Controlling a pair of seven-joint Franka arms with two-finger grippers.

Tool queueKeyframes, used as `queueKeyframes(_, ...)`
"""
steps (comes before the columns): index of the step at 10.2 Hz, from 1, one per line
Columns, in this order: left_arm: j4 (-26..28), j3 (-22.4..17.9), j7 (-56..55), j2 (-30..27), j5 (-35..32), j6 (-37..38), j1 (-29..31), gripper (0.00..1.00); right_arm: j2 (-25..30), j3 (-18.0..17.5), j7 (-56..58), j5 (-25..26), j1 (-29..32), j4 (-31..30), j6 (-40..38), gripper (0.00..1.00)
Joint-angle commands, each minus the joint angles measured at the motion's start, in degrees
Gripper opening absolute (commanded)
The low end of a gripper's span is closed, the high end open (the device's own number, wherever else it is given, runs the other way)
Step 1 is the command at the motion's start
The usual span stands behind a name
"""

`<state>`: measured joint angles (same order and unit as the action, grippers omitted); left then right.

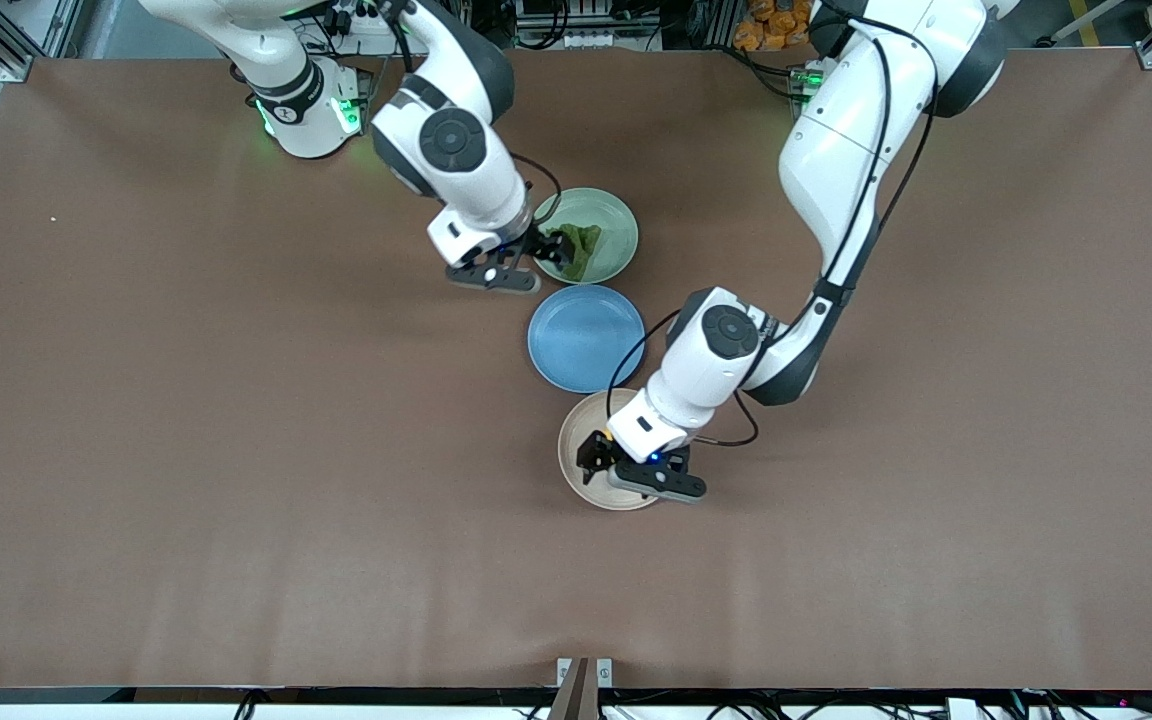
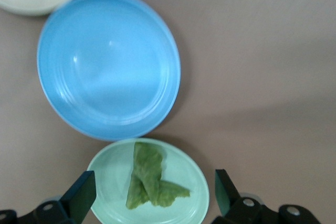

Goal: Pick lemon and lettuce from plates
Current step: 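Grasp the lemon with the left gripper while the right gripper grasps lettuce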

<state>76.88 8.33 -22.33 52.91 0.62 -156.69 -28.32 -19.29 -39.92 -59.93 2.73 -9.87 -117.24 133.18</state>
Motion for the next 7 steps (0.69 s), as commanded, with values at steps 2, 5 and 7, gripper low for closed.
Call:
queueKeyframes(2, 1.78, -2.62, -0.43, -1.06, -4.83, 7.78, -2.53, 1.00, -5.91, -0.86, -10.52, 11.64, -4.70, -0.37, 1.29, 1.00)
queueKeyframes(5, 2.75, -2.62, -1.13, -1.15, -5.63, 8.77, -2.88, 1.00, -11.55, -0.86, -20.21, 20.10, -7.70, 1.12, 3.05, 1.00)
queueKeyframes(7, 2.75, -2.62, -2.01, -1.23, -5.63, 10.51, -3.23, 1.00, -14.10, -0.86, -23.03, 22.57, -9.10, 2.79, 3.14, 1.00)
